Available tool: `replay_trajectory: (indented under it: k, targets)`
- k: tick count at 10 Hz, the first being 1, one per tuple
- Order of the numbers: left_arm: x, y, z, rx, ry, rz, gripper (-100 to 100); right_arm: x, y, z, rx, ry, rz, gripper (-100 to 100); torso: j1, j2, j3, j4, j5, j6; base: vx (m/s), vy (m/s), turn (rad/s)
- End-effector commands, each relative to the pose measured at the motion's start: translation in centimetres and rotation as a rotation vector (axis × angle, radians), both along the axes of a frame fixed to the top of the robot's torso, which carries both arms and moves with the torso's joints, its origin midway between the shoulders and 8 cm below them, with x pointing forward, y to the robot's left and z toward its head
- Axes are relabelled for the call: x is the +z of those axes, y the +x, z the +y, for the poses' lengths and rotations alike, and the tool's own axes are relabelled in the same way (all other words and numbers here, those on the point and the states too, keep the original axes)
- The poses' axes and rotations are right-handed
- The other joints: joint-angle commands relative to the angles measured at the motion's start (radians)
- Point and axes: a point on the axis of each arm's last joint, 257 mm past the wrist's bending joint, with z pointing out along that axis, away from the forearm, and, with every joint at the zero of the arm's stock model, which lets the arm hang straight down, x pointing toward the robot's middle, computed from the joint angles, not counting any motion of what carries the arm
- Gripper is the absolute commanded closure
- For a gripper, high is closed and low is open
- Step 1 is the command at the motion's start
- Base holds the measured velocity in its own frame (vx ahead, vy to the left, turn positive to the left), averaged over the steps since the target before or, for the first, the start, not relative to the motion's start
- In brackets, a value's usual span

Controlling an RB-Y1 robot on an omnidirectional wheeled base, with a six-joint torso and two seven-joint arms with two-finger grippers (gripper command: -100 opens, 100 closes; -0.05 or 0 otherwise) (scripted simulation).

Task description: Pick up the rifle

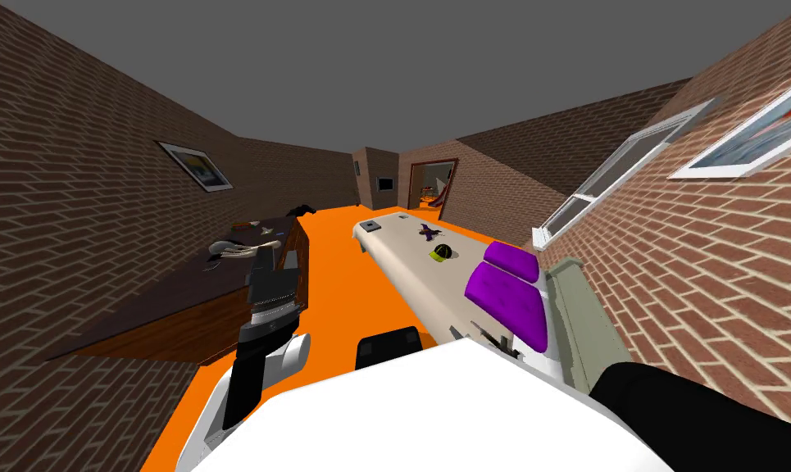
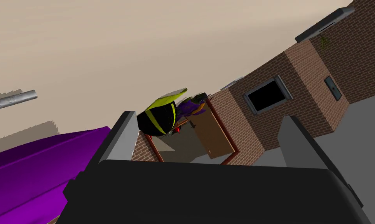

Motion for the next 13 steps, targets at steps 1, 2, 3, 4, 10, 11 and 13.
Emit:
replay_trajectory:
  k: [1, 2, 3, 4, 10, 11, 13]
  targets:
    - [0.0, 0.0, 0.0, 0.000, 0.000, 0.000, 0, -1.6, -2.9, -0.3, 0.008, -0.029, 0.068, -100, 0.000, 0.000, 0.000, 0.000, 0.000, 0.000, 0.046, -0.022, 0.291]
    - [0.0, 0.0, 0.0, 0.000, 0.000, 0.000, 0, -3.4, -6.2, -0.8, 0.028, -0.067, 0.148, -100, 0.000, 0.001, 0.001, 0.000, 0.000, 0.000, 0.042, -0.010, 0.377]
    - [0.0, 0.0, 0.0, 0.000, 0.000, 0.000, 0, -4.5, -9.0, -1.0, 0.055, -0.101, 0.212, -100, 0.001, 0.002, 0.001, 0.000, 0.000, 0.000, 0.061, -0.021, 0.423]
    - [0.0, 0.0, 0.0, 0.000, 0.000, 0.000, 0, -4.9, -9.6, -1.2, 0.051, -0.102, 0.226, -100, 0.000, 0.001, 0.001, 0.000, 0.000, 0.000, 0.042, -0.026, 0.197]
    - [0.0, 0.0, 0.0, 0.000, 0.000, 0.000, 0, -7.9, -19.7, -2.2, 0.135, -0.192, 0.447, -100, 0.001, 0.003, 0.002, 0.001, 0.000, 0.001, 0.027, -0.018, 0.199]
    - [0.0, 0.0, 0.0, 0.000, 0.000, 0.000, 0, -8.5, -23.0, -2.4, 0.167, -0.216, 0.516, -100, 0.000, 0.002, 0.001, 0.001, 0.000, 0.000, 0.056, -0.049, 0.372]
    - [0.0, 0.0, 0.0, 0.000, 0.000, 0.000, 0, -9.0, -26.4, -2.7, 0.199, -0.238, 0.586, -100, -0.002, 0.000, 0.000, 0.000, 0.000, 0.000, 0.047, -0.062, 0.298]
